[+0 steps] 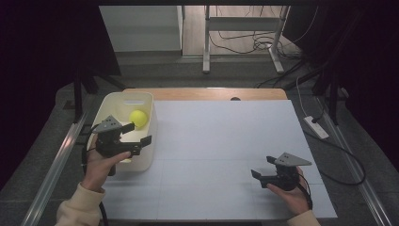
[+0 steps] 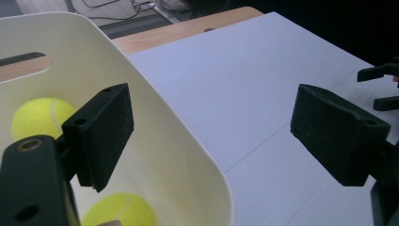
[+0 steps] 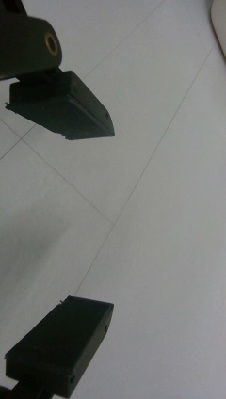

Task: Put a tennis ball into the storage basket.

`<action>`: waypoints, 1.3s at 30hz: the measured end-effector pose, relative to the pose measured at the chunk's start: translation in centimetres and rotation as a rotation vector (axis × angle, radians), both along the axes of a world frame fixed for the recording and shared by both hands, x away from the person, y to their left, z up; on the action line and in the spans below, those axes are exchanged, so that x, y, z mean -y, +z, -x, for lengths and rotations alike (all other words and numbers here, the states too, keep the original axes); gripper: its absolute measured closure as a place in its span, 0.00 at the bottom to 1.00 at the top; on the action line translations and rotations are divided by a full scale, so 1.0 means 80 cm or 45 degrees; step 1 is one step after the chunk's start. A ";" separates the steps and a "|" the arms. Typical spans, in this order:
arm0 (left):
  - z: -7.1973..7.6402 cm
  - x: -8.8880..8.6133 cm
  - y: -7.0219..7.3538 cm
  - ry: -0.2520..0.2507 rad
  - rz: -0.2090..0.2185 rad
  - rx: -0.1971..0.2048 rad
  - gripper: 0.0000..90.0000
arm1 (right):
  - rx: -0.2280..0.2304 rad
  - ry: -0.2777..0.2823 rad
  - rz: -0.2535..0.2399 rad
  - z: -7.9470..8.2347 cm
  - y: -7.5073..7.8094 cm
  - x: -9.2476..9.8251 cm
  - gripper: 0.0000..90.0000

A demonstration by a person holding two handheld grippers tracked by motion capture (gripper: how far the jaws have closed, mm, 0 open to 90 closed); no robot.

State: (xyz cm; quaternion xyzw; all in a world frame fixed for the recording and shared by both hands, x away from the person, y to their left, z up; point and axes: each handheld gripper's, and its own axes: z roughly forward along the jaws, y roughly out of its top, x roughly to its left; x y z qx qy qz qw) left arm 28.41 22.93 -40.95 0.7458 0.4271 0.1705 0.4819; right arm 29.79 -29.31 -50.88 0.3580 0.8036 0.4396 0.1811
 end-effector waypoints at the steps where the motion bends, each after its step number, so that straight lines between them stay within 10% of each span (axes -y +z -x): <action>1: 0.003 0.001 -0.001 -0.009 0.002 0.005 0.16 | -0.001 0.000 -0.001 0.000 0.000 0.000 0.15; 28: 0.034 0.053 -0.040 -0.205 0.014 0.046 0.17 | -0.003 -0.014 0.006 0.003 0.000 0.003 0.15; 39: 0.048 0.070 -0.061 -0.293 -0.069 0.083 0.17 | -0.005 -0.016 0.009 0.003 -0.001 0.003 0.15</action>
